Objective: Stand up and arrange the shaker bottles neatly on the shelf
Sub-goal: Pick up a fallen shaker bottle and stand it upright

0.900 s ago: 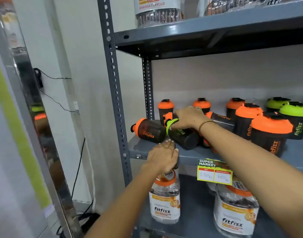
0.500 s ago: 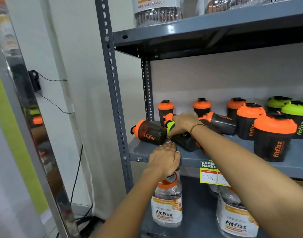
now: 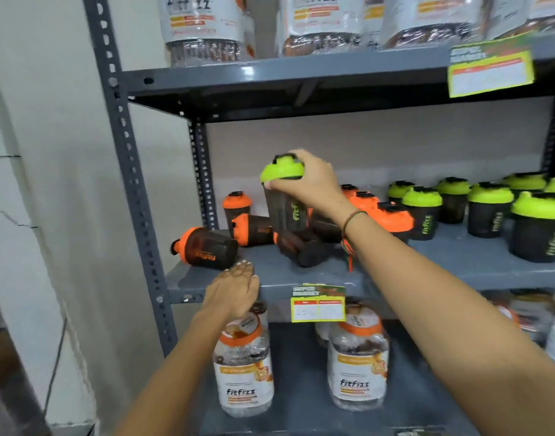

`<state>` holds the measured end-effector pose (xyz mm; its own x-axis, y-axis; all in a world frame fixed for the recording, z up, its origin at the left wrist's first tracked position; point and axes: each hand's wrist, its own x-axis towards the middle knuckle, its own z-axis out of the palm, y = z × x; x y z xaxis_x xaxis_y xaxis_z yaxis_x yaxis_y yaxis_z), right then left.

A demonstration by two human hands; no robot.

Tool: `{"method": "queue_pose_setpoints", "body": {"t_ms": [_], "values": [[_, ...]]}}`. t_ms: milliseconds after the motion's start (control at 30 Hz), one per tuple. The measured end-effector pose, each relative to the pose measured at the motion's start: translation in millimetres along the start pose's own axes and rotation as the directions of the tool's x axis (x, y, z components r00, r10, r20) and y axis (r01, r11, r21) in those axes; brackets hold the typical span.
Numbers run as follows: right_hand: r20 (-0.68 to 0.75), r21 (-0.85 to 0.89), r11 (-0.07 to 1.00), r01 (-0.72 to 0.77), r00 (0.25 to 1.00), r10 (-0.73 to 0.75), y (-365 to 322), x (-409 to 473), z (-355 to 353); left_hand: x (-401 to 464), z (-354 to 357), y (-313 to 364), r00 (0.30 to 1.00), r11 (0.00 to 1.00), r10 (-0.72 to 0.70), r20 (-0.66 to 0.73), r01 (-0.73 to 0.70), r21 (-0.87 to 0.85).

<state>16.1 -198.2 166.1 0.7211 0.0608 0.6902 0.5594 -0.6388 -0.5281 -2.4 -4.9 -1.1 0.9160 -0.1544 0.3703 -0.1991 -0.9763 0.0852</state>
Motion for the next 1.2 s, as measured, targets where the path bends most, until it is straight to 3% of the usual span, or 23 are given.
{"method": "queue_pose_setpoints", "body": {"t_ms": [167,400,500,633,767,1200], "values": [[-0.306,0.097,0.995,-0.035,0.95,0.063,26,-6,-100,4,5,-5,1.0,1.0,0.012,0.008,-0.011,-0.021],[-0.437,0.027,0.988,-0.149,0.888,0.146,113,-24,-184,8,10,-11,1.0,1.0,0.011,0.007,-0.011,0.0],[-0.418,-0.045,0.975,-0.217,0.891,0.179,159,-37,-191,9,12,-13,1.0,1.0,0.006,0.021,-0.006,-0.004],[-0.269,-0.195,0.943,-0.269,0.939,0.212,212,-50,-184,9,14,-15,1.0,1.0,0.003,0.016,-0.003,-0.007],[-0.209,-0.22,0.932,-0.287,0.947,0.242,245,-63,-171,8,13,-16,1.0,1.0,-0.005,0.004,0.005,-0.022],[-0.169,-0.186,0.959,-0.215,0.968,0.184,256,-75,-167,-1,0,-3,0.999,0.999,-0.035,0.0,0.035,-0.006]]}}
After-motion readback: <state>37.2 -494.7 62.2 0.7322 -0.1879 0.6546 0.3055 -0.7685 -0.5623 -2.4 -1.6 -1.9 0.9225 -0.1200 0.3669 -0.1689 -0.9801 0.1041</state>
